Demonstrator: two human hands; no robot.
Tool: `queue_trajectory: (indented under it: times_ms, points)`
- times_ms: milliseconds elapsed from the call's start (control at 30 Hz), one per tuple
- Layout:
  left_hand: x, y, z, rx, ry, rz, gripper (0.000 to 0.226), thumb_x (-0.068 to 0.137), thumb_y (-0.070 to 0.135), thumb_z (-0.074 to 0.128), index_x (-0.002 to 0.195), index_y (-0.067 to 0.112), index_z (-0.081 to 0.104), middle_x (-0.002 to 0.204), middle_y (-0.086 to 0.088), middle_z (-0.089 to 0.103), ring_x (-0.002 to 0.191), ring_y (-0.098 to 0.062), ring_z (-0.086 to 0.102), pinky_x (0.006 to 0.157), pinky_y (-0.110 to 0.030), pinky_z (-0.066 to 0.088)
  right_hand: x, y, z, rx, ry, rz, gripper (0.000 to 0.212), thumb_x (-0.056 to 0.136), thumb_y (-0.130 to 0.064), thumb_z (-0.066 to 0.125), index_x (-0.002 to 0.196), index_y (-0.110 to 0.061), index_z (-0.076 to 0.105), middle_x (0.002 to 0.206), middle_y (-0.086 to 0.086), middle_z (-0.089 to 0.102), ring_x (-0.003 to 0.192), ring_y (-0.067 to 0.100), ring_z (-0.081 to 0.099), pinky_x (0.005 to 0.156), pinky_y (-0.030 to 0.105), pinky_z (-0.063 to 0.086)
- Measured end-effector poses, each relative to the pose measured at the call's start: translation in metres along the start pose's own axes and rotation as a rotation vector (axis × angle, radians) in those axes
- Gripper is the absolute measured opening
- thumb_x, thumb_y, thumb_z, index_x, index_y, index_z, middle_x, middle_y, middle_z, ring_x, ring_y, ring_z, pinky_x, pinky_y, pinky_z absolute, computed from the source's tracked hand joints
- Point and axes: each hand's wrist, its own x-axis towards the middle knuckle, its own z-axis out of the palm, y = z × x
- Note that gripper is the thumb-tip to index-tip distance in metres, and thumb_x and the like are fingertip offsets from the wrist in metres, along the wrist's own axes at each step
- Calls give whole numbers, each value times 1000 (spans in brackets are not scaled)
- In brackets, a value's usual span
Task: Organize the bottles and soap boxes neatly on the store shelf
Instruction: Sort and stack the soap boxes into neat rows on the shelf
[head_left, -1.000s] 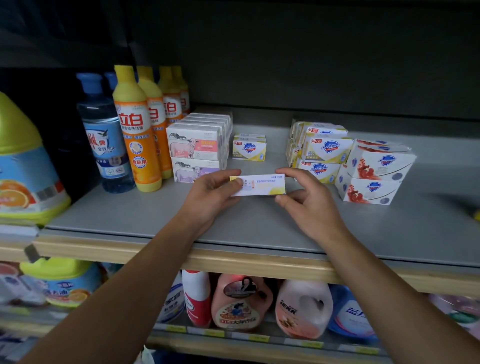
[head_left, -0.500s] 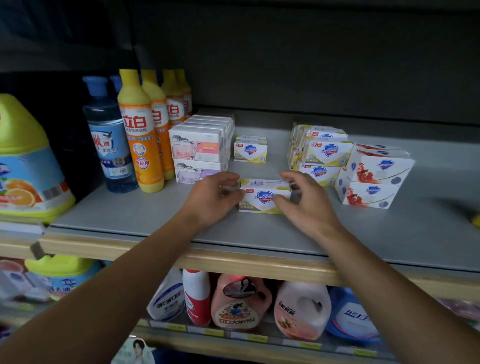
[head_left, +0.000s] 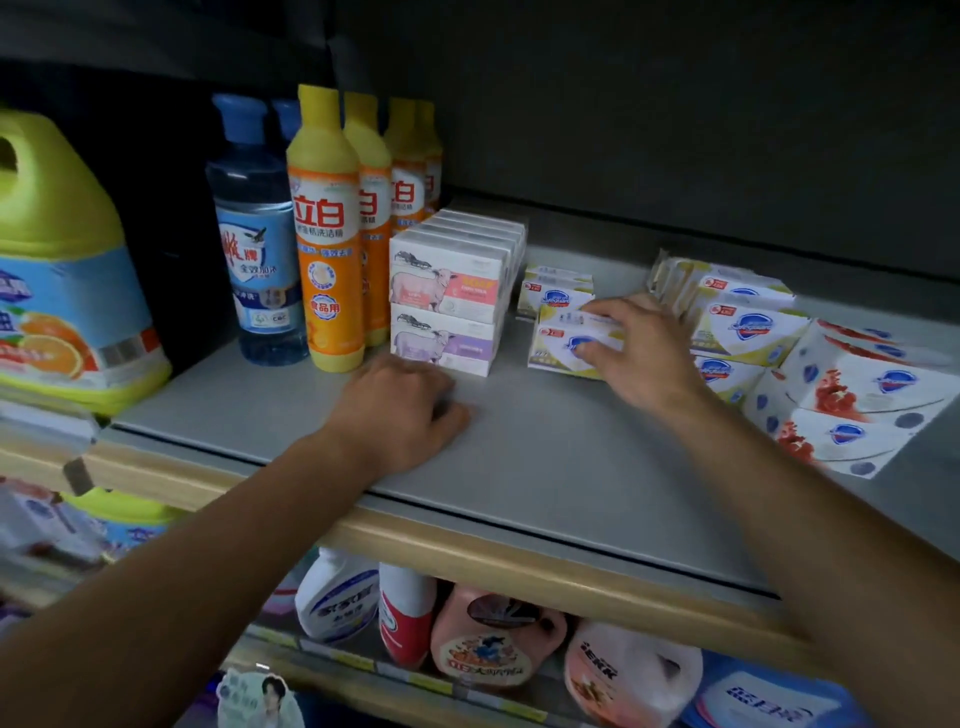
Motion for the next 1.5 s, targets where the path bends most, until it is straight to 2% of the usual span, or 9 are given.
queue_trajectory:
  times_ms: [100,200,367,667,867,1000,1167,1333,1500]
  points:
    - [2,-3,5,9,7,-12,47,94,59,37,96,20,62,106,2,65,105,-24,56,94,-34,43,33,7,20,-67,48,-24,46,85,-28,72,129,-20,62,122,9,53,118,31,47,101,30,33]
    - [6,-4,9,9,-22,-41,55,87,64,29,103,22,61,113,6,63,114,-23,54,101,-36,40,62,13,41,-135,90,-52,46,86,-32,70,130,-21,62,122,10,53,116,35,46,100,34,34]
    - [8,-6,14,-35,-14,-67,59,80,64,27,110,26,60,120,9,60,120,-21,50,104,-39,38,78,25,69,-333,65,-58,46,91,-35,62,136,-23,56,129,13,52,114,39,44,94,42,39]
    - [7,-4,12,-59,-11,-88,60,78,64,29,117,28,59,127,8,57,122,-24,46,106,-41,36,74,29,78,-342,93,-32,47,93,-34,56,139,-23,52,133,12,52,117,38,42,96,44,41]
    - [4,-4,11,-96,22,-113,59,77,64,33,114,29,62,125,9,59,121,-26,45,104,-41,39,74,18,69,-344,-4,33,55,91,-40,55,143,-23,45,139,13,47,124,38,39,102,44,38]
    - [3,-1,9,-82,23,-129,58,76,63,34,110,28,63,122,9,61,118,-25,47,101,-36,40,50,1,51,-255,-18,61,60,91,-41,54,146,-21,39,144,10,43,131,34,36,107,43,35]
    - [1,3,-2,-61,-19,-96,58,78,60,33,106,21,66,117,-1,66,111,-28,55,96,-36,45,-13,-15,18,-160,-69,55,58,91,-41,56,144,-21,43,143,6,45,133,31,37,110,37,31]
    - [-6,12,-12,-142,56,-75,42,87,39,60,123,19,65,123,-8,67,111,-30,61,92,-35,50,-78,1,-17,-158,-181,116,55,92,-48,54,141,-23,47,144,2,45,135,26,38,111,32,30]
    - [-3,33,-20,-356,98,-74,34,87,33,67,119,22,66,110,4,70,86,-15,66,81,-26,50,-117,41,-51,-261,-244,188,59,92,-52,51,142,-21,46,147,0,41,137,23,34,113,31,27]
